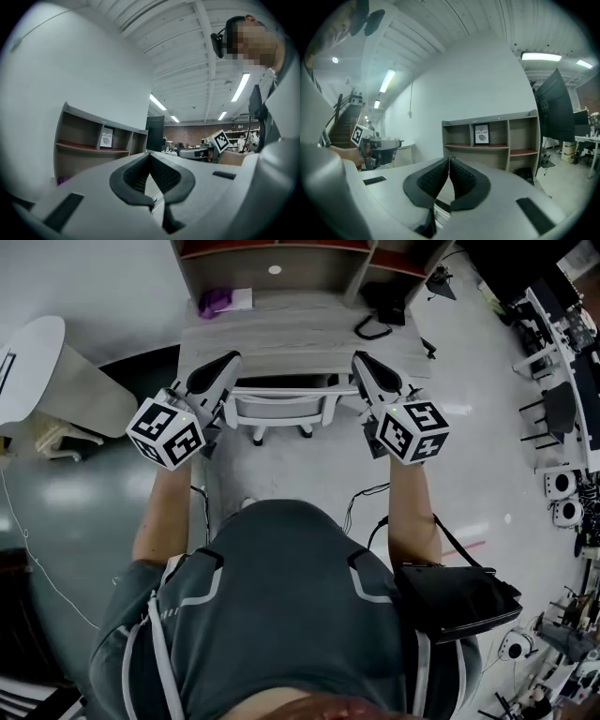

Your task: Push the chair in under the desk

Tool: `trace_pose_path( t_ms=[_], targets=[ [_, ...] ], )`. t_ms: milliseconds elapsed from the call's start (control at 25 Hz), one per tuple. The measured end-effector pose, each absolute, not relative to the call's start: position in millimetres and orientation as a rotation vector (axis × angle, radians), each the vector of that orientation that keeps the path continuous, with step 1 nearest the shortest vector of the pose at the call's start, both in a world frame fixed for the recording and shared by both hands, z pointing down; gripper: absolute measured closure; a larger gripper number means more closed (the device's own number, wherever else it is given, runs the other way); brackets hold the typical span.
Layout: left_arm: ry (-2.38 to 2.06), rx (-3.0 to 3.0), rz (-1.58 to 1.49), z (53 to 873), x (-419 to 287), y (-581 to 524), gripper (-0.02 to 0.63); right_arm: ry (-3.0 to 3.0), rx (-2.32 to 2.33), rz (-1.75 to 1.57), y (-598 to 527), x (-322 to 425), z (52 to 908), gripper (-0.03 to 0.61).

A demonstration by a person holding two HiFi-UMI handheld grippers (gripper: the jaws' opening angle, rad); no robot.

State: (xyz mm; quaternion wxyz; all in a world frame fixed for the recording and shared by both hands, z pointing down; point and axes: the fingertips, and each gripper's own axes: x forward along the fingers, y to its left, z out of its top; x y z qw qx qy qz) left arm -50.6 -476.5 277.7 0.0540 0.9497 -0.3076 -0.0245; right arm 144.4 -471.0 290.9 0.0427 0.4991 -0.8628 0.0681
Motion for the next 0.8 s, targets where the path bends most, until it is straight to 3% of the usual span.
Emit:
trace_pose_path(
  t_ms=[800],
  targets=[
    [-1.365, 2.662, -0.023, 286.5, -100.4, -486.2, 0.606, -2.609, 1.629, 0.151, -471.6, 150.5, 277.8, 0.551]
  ],
)
